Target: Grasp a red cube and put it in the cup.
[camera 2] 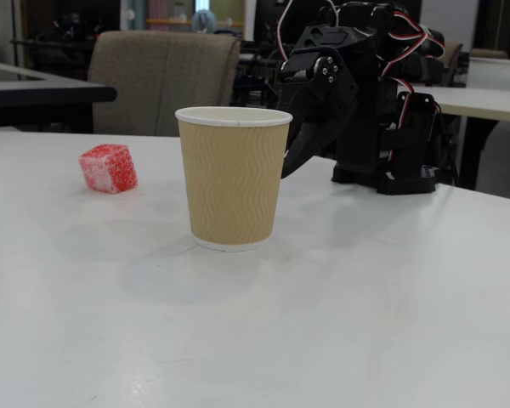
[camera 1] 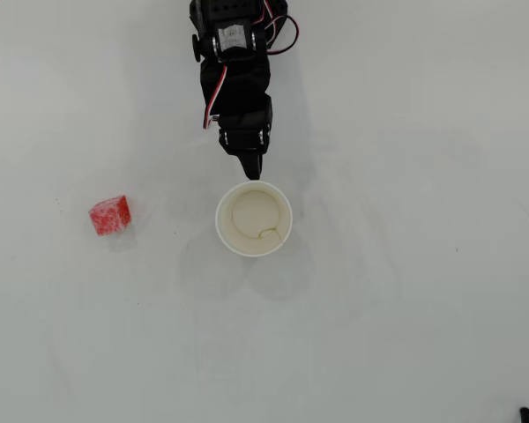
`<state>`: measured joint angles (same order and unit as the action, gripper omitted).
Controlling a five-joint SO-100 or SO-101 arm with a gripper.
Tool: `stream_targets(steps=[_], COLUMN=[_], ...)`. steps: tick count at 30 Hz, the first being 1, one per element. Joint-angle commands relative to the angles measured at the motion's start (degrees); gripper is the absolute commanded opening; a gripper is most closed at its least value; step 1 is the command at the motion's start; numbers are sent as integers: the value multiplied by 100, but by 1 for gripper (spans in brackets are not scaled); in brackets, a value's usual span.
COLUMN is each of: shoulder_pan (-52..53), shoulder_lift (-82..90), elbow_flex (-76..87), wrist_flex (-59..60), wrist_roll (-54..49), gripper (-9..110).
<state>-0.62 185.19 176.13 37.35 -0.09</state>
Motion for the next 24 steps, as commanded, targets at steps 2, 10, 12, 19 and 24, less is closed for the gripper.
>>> stream_targets(steps=[2, 10, 12, 19, 24], shoulder_pan=[-9, -9, -9, 53, 457], shoulder_lift=[105, 105, 105, 105, 105], elbow_flex=[413, 413, 413, 413, 413], wrist_flex=[-53, -53, -44, -44, -70], wrist_roll=[-18, -18, -18, -26, -44], gripper=[0, 0, 0, 1, 1])
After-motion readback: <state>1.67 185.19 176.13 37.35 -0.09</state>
